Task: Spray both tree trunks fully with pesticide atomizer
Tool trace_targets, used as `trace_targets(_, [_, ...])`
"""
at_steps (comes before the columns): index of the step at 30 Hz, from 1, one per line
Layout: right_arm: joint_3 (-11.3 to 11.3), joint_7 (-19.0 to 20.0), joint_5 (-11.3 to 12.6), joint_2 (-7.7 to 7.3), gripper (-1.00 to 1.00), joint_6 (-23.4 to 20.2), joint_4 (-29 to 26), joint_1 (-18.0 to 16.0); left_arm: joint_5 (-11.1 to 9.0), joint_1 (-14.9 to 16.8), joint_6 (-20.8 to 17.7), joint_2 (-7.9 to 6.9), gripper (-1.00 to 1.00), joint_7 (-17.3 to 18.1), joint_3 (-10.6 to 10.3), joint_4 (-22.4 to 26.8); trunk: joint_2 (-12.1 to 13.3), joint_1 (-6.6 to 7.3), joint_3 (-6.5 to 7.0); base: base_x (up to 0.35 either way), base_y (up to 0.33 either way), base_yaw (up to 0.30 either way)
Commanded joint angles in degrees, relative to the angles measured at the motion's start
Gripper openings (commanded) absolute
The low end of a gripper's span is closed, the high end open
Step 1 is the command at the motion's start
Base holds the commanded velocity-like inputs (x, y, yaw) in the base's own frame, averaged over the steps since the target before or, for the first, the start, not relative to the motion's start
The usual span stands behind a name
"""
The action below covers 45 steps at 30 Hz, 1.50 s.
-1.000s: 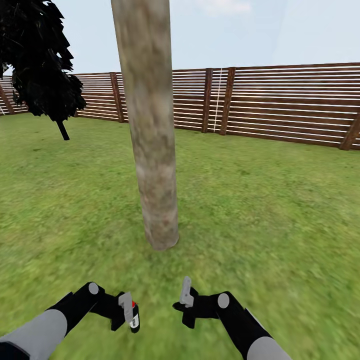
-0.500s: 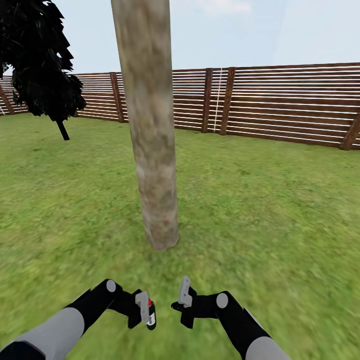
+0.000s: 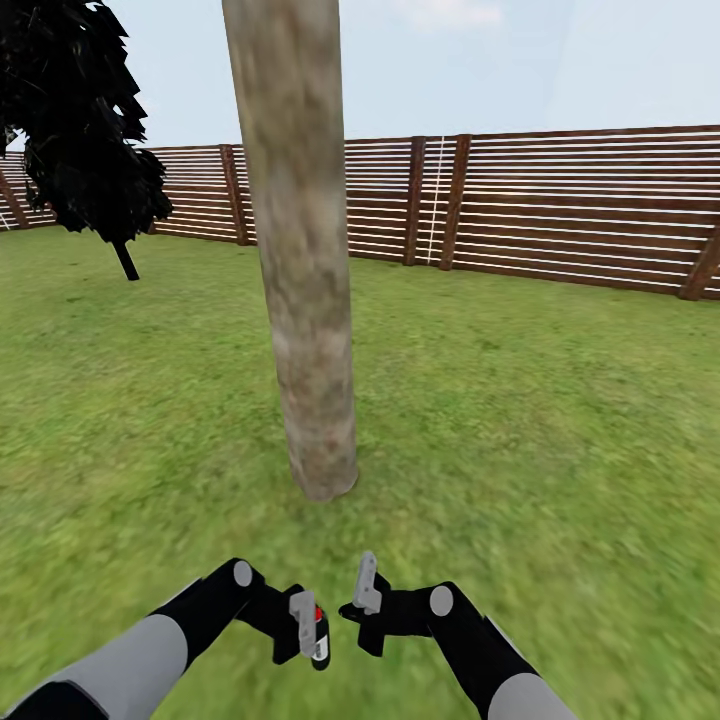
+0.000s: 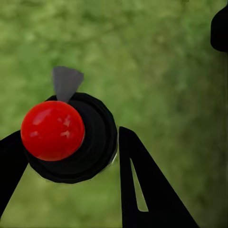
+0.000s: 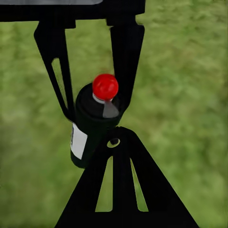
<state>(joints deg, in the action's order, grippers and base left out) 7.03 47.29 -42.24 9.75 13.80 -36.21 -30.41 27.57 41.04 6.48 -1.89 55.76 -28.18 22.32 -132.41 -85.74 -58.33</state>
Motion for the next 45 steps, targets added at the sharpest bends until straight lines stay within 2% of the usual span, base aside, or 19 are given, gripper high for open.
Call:
trace_targets(1, [0.00, 0.00, 0.01, 0.00, -1.00, 0.00, 0.00, 0.00, 0.03, 0.00, 0.02, 0.23, -1.00, -0.04, -0.02, 0.00, 0.00, 0.00, 0.00, 0.000, 0.000, 0.000])
trace_targets(18, [0.00, 0.00, -0.04, 0.00, -1.00, 0.00, -0.70, 0.00, -0.18, 0.00, 0.33, 1.40, -1.00, 0.22, 0.06, 1.67, 0.00, 0.00, 0.00, 0.000, 0.000, 0.000])
trace_targets(23, [-0.01, 0.00, -0.04, -0.04, -1.00, 0.00, -0.70, 0.00, -0.15, 0.00, 0.37, 2.25, -1.00, 0.23, 0.06, 1.67, 0.00, 0.00, 0.00, 0.000, 0.000, 0.000])
trace_targets(34, [-0.01, 0.00, -0.04, -0.08, -1.00, 0.00, -0.62, 0.00, 0.04, 0.02, 0.38, 2.07, -1.00, 1.32, 0.06, 1.48, 0.00, 0.00, 0.00, 0.000, 0.000, 0.000])
trace_targets(37, [0.00, 0.00, -0.04, -0.08, -1.00, 0.00, -0.62, 0.00, 0.10, 0.07, 0.45, 0.97, -1.00, 1.40, 0.21, 0.94, 0.00, 0.00, 0.00, 0.000, 0.000, 0.000])
trace_targets(41, [0.00, 0.00, -0.04, -0.08, -1.00, 0.00, -0.62, 0.00, 0.12, 0.05, 0.46, -3.30, -1.00, 1.37, 0.23, 0.66, 0.00, 0.00, 0.00, 0.000, 0.000, 0.000])
trace_targets(45, [0.00, 0.00, -0.04, -0.15, -1.00, 0.00, -0.56, 0.00, 0.12, -0.18, 0.44, -9.06, -1.00, 1.37, 0.24, 0.64, 0.00, 0.00, 0.00, 0.000, 0.000, 0.000])
